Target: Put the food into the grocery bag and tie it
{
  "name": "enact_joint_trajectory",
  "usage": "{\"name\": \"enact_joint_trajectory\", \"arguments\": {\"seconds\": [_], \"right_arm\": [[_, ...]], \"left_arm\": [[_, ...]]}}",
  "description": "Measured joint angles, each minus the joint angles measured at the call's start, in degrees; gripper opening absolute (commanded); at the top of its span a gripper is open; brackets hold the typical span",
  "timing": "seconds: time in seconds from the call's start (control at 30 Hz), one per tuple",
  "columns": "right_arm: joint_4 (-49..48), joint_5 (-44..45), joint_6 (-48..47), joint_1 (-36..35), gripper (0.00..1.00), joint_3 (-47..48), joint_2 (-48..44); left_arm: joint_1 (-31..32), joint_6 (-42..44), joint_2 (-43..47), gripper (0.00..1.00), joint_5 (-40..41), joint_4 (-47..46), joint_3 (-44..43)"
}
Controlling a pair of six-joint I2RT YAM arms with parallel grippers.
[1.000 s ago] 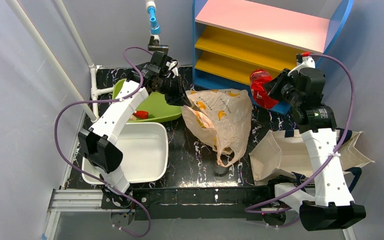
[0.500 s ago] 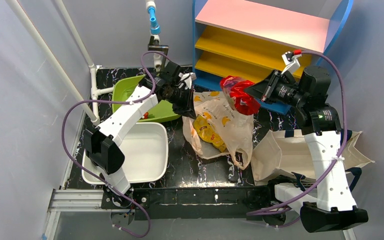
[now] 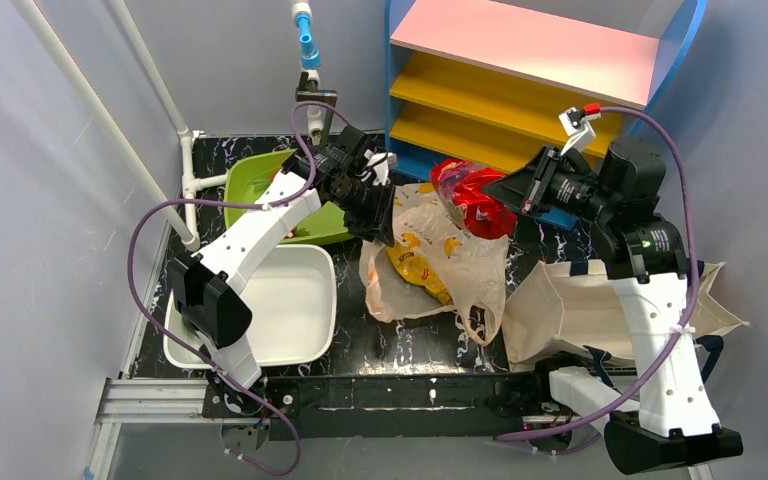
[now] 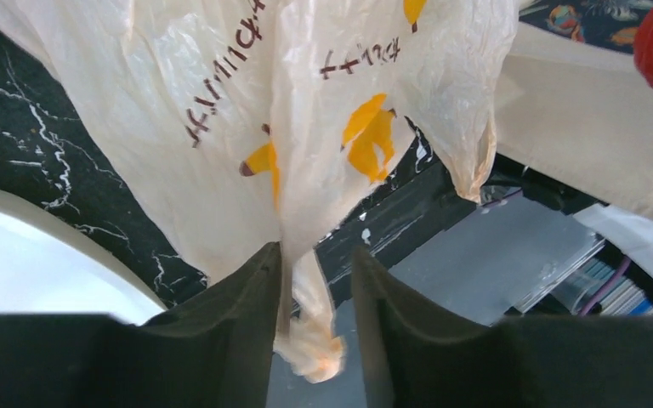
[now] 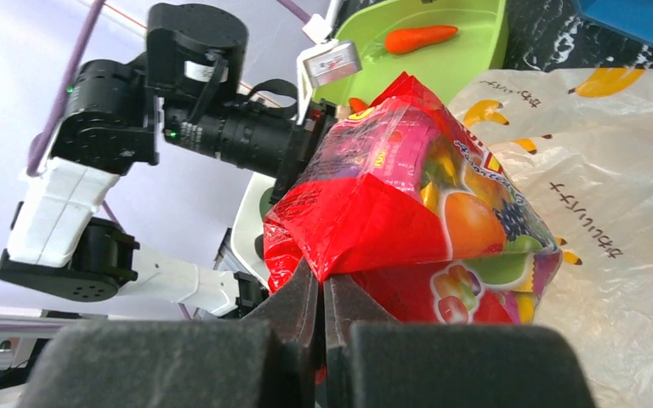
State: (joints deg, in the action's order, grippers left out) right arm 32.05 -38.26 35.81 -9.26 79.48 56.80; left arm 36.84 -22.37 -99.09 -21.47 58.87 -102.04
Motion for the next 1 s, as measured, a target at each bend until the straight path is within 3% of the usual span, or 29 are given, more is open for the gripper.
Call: {"name": "enact_joint_trajectory", "arguments": {"seconds": [0.1,0.17,0.37,0.57,0.73,1.0], "right_arm": [[3.2,2.2,-0.9,-0.7,0.01,2.2,1.3],[5.7,4.5,-1.8,-0.9,0.01,4.5,1.7],[12.2,15.0,-4.5,-1.0,0.01,10.1,-1.8],[15.5,31.3,-5.9,-1.0,0.01,11.1,-9.3],[15.6,42.6,-6.3,-1.0,0.01,13.7,-11.5],[11.2,52.0,-8.5,-1.0,0.01,16.3,-10.2]], "left_arm": [[0.0,0.3,0.0,0.81,1.0,2.2,-1.5],[0.0,0.7,0.2,0.85,1.3,3.2,-2.8],[0.9,0.7,0.3,0.84,-0.8,2.1,-9.2],[6.6,0.3,-2.2,0.81,-5.7,-2.3,-17.3],[11.1,-2.9,-9.7,0.76,-9.5,-8.7,-24.7],[15.1,-8.5,-23.7,0.77,-13.0,-20.7,-35.3]]}}
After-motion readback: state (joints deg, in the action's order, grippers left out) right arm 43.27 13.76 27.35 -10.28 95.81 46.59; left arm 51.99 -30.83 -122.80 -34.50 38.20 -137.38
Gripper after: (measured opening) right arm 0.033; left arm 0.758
